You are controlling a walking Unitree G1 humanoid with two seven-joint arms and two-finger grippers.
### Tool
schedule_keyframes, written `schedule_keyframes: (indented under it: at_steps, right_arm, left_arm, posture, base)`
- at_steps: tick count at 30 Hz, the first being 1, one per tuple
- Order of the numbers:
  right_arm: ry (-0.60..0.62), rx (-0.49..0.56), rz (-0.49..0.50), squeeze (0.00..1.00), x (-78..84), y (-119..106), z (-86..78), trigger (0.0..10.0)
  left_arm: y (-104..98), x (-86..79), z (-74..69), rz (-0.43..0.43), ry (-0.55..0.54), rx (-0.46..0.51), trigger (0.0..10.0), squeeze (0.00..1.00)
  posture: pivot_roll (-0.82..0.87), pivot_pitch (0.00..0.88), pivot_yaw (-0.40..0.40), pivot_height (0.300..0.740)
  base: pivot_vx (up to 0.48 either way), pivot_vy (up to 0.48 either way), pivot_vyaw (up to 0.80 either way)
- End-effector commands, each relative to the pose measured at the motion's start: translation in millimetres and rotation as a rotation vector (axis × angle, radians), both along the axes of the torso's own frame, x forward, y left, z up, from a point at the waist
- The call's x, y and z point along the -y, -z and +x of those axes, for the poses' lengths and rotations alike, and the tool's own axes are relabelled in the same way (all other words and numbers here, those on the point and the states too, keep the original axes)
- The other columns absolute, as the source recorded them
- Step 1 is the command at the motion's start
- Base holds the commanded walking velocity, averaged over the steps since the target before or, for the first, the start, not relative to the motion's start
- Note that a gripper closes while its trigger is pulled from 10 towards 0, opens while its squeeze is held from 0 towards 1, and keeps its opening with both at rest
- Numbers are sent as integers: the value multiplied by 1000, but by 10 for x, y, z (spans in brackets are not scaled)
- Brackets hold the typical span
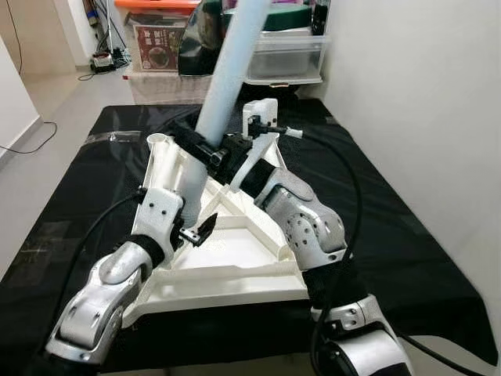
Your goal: Building children table
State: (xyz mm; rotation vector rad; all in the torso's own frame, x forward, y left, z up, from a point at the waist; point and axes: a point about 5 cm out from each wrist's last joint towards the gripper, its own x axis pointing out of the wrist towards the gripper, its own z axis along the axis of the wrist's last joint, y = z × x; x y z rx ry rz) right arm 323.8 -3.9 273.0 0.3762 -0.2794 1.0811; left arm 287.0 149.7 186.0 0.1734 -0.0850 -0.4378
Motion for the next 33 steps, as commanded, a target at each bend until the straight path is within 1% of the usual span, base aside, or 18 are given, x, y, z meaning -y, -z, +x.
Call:
schedule_keyframes:
  at_steps: [1,6,7,11,20,21,24,25,26,27,28,29,30,32,33]
  right_arm:
    - [-28,-14,6,0,-60,61,-60,0]
    - [-30,-13,5,0,-62,67,-76,0]
    - [-32,-12,3,0,-60,73,-84,0]
    - [-35,-11,-4,0,-58,95,-110,0]
    - [-36,-14,-9,0,-71,103,-131,0]
    - [-27,-13,-21,0,-76,105,-126,10000]
    - [-6,-23,-7,0,-66,103,-111,10000]
    - [-8,-25,-1,1000,-61,99,-107,10000]
    - [-12,-26,4,1000,-57,94,-105,10000]
    - [-42,-20,2,1000,-32,82,-103,10000]
    - [-101,-11,-4,0,-4,71,-120,10000]
    - [-177,-11,-6,0,28,66,-153,10000]
    - [-177,-11,-6,0,28,66,-153,10000]
    - [-359,9,-16,0,98,73,-275,10000]
    - [-408,24,-31,0,141,92,-303,10000]
  left_arm:
    - [17,49,34,-5,2,-3,10000,0]
    - [25,66,53,-15,6,-7,10000,0]
    - [25,88,53,-23,21,-2,0,0]
    - [28,120,47,-28,45,12,0,0]
    - [37,118,22,-28,54,22,0,0]
    - [43,126,19,-26,61,12,0,0]
    - [49,142,8,-26,79,-3,0,0]
    - [51,167,-21,-20,112,-13,5765,0]
    - [51,184,-42,-16,135,-19,5765,0]
    - [37,218,-129,-6,210,-26,10000,0]
    - [15,245,-212,-1,278,-31,10000,0]
    - [-7,265,-282,-1,332,-37,10000,0]
    - [-7,265,-282,-1,332,-37,10000,0]
    - [-44,293,-395,6,416,-46,10000,0]
    - [-52,303,-468,20,467,-54,10000,0]
  posture:
    - [19,0,-28,740]
    - [17,0,-26,740]
    - [13,0,-19,740]
    - [15,0,-18,740]
    - [21,0,-19,740]
    - [21,0,-19,740]
    - [25,0,-21,740]
    - [25,0,-21,740]
    - [30,0,-24,740]
    - [31,0,-25,740]
    - [38,0,-27,740]
    - [40,0,-26,740]
    - [40,0,-26,740]
    - [46,0,-29,740]
    - [50,0,-32,740]
  base:
    - [0,0,0]
    - [0,0,0]
    - [0,0,0]
    - [0,0,0]
    - [0,0,0]
    - [0,0,0]
    - [0,0,0]
    - [0,0,0]
    - [0,0,0]
    - [0,0,0]
    - [0,0,0]
    - [0,0,0]
    - [0,0,0]
    - [0,0,0]
    - [0,0,0]
